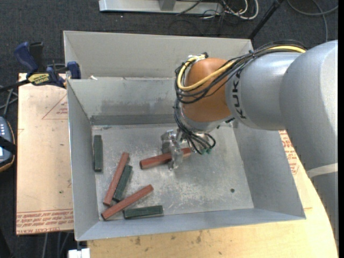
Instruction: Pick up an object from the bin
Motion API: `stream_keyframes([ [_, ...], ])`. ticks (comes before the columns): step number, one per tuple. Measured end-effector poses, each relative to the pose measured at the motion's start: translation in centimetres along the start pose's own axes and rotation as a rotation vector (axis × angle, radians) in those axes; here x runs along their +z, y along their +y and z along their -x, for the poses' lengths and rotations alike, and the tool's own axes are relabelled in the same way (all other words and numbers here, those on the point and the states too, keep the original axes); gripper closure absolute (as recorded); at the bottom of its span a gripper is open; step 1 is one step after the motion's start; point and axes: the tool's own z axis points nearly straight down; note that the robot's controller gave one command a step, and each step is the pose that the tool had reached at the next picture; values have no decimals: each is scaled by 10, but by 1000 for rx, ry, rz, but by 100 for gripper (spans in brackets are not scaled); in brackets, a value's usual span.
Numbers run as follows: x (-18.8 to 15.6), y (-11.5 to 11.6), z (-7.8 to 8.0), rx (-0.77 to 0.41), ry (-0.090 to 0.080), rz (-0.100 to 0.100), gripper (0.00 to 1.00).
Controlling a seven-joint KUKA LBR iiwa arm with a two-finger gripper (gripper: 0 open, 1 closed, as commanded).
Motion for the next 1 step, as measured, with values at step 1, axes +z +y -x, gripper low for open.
stream_keyframes([
  [1, -155, 33, 26, -201, -7, -1, 100],
])
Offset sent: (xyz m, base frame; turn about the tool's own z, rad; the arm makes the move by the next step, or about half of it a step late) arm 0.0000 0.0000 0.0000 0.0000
